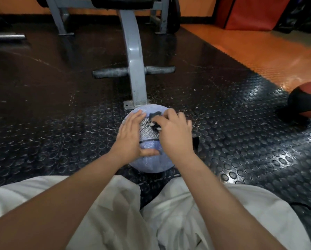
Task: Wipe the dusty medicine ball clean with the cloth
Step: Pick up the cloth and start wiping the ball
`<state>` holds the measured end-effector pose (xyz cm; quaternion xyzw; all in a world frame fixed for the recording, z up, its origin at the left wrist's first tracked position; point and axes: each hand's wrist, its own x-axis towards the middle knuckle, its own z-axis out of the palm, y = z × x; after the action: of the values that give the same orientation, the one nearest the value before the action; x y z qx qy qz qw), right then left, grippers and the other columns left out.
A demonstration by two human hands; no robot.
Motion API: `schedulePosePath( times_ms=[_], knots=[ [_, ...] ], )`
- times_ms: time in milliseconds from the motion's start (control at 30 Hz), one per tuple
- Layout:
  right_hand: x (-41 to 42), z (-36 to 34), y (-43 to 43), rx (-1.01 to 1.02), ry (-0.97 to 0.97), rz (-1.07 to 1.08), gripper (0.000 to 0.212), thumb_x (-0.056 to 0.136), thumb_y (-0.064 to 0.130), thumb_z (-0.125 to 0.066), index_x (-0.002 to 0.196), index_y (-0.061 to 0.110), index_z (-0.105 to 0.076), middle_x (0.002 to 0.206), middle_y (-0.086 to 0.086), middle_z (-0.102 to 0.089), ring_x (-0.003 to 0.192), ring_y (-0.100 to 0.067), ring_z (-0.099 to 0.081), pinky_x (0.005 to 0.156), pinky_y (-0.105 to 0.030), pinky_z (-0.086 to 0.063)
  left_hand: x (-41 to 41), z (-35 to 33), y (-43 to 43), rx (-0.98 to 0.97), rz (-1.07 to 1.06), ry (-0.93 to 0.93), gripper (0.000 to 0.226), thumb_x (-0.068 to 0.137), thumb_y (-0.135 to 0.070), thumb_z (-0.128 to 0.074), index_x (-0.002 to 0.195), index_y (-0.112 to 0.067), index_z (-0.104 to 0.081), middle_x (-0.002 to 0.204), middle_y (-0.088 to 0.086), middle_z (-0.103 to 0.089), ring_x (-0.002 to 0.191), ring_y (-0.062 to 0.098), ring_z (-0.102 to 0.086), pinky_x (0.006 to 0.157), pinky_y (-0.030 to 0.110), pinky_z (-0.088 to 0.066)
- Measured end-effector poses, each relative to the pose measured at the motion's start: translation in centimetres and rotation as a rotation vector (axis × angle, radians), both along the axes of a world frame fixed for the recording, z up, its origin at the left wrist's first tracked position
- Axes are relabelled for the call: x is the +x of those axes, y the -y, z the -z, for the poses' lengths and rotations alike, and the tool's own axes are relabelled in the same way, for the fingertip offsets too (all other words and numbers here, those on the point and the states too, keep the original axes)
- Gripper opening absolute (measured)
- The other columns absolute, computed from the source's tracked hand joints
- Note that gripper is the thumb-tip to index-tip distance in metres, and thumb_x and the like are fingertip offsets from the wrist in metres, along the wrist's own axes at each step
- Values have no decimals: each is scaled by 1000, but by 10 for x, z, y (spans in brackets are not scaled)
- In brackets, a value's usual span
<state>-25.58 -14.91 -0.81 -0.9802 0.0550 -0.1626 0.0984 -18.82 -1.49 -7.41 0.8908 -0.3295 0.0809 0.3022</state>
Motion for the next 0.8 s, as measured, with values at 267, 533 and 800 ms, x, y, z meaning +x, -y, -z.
schedulePosePath(
  times_ms=[267,533,800],
  knots=[
    [8,-8,10,47,-19,74,45,93,8,-42,130,31,-54,127,3,-46,117,-25,-41,95,-42,-30,-3,-23,1,43,-1,-147,125,57,-61,-82,150,-7,-20,158,10,-17,148,22,-11,121,45,-14],
    [3,-6,3,-13,-72,-98,42,91,12,-49,125,35,-58,128,6,-47,118,-23,-37,94,-39,-27,6,-37,32,79,-191,-358,114,65,-37,-85,151,-26,-12,154,2,-9,147,23,-9,118,51,-16],
    [39,-17,-13,7,-100,9,39,94,15,-54,130,31,-54,134,2,-43,120,-28,-36,98,-40,-31,43,-43,32,101,-220,-385,97,81,-28,-74,154,-17,-11,163,4,-2,151,26,3,121,42,-7]
  ],
)
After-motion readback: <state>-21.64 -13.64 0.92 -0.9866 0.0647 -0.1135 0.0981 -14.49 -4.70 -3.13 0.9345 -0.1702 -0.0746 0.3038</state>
